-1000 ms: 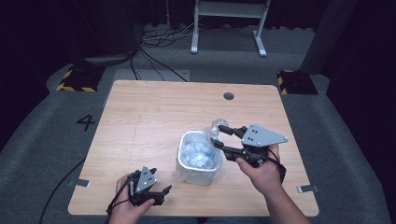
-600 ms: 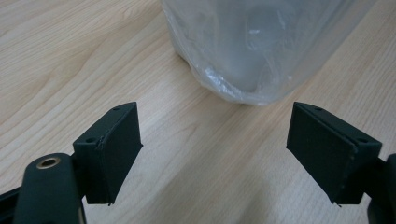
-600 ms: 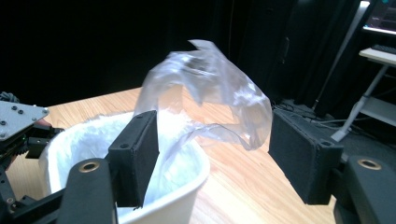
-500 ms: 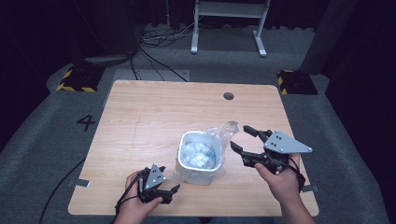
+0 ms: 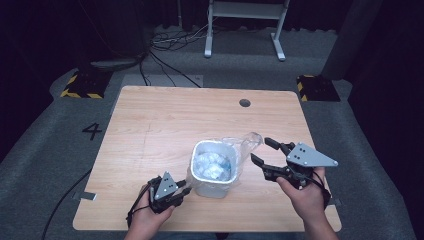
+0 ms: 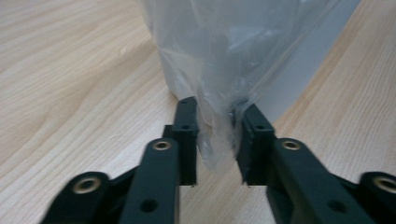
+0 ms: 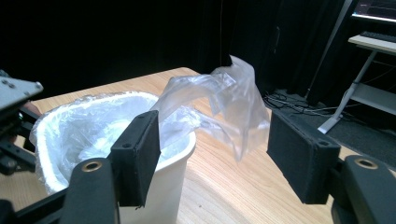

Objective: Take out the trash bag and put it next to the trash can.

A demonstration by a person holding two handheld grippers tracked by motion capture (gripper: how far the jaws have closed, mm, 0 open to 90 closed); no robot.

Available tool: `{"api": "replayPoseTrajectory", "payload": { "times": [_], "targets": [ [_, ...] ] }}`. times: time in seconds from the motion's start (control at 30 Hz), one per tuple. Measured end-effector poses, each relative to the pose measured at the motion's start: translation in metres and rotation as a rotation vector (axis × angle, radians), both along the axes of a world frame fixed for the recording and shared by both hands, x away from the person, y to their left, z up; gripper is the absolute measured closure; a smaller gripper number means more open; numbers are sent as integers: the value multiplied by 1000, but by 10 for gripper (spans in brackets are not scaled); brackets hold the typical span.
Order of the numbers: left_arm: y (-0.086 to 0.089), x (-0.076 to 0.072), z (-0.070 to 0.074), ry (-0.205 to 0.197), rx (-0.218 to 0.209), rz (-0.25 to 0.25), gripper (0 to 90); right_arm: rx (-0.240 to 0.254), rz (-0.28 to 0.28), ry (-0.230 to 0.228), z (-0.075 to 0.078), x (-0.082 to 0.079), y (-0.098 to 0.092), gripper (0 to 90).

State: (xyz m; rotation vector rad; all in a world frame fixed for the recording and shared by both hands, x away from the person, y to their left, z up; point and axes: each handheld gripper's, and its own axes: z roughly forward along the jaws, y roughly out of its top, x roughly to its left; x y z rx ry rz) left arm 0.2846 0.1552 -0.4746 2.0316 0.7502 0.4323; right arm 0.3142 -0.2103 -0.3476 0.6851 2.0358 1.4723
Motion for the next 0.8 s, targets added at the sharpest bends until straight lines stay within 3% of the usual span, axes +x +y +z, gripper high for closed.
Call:
{"api": "replayPoseTrajectory", "payload": {
  "times": [0.17, 0.5, 0.8],
  "targets": [
    [10, -3, 10, -7, -53, 5, 835, -5, 6, 1, -1, 2, 3, 352],
    [24, -7, 28, -32, -116, 22, 859, -6, 27, 1, 0, 5, 10, 353],
    [31, -8, 61, -113, -172, 35, 866, -8, 58, 4, 3, 7, 19, 401]
  ]
}}
